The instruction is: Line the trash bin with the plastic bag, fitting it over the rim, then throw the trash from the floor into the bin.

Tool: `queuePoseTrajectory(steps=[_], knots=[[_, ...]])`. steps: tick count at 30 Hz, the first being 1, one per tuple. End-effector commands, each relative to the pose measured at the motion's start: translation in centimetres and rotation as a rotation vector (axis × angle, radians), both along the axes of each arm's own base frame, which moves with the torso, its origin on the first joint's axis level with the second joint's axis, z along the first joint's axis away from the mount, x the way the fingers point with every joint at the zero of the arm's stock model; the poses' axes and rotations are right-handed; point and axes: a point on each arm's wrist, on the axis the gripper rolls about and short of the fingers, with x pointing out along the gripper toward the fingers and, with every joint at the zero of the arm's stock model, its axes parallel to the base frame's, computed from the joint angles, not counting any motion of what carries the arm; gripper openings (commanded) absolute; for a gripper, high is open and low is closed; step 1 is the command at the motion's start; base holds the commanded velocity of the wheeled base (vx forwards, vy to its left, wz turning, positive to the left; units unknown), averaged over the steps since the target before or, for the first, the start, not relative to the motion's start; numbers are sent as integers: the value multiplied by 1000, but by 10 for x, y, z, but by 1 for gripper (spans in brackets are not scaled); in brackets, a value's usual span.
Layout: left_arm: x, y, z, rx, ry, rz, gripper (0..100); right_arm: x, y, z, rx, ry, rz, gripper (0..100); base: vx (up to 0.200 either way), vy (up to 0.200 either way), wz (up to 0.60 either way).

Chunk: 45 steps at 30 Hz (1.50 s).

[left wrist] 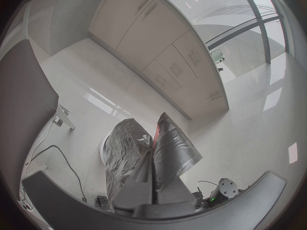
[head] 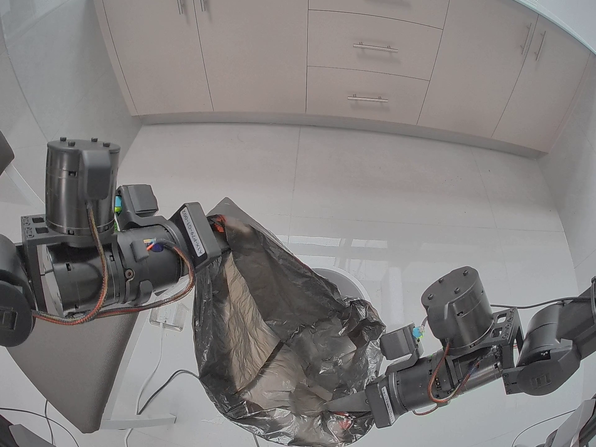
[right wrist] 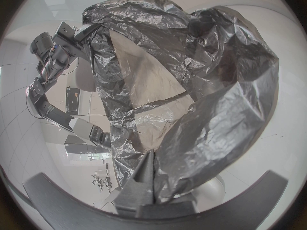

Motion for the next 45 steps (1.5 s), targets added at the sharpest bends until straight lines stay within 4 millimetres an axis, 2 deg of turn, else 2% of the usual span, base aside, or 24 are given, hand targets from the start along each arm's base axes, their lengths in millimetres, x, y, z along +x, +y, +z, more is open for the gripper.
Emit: queuePoseTrajectory(steps=[1,6,17,21,30,38,45], knots=[[12,-4,-11,27,35,13,0,11,2,-9,-22,16,-21,0,0,0,0],[20,-5,-16,38,49,29,0,17,2,-13,-31,21,-36,0,0,0,0],[48,-22,-19,48,46,7,0,58,-5,-31,-8,-85,-97,0,0,0,0],[60,-30,-26,61,59,4,0,76,-5,-40,-14,-123,-130,0,0,0,0],[74,-39,-35,74,73,7,0,92,-2,-56,7,-163,-161,0,0,0,0],[82,-38,-45,106,82,6,0,111,-9,-63,14,-175,-210,0,0,0,0],[94,-46,-56,100,61,8,0,131,-15,-60,29,-202,-255,0,0,0,0]])
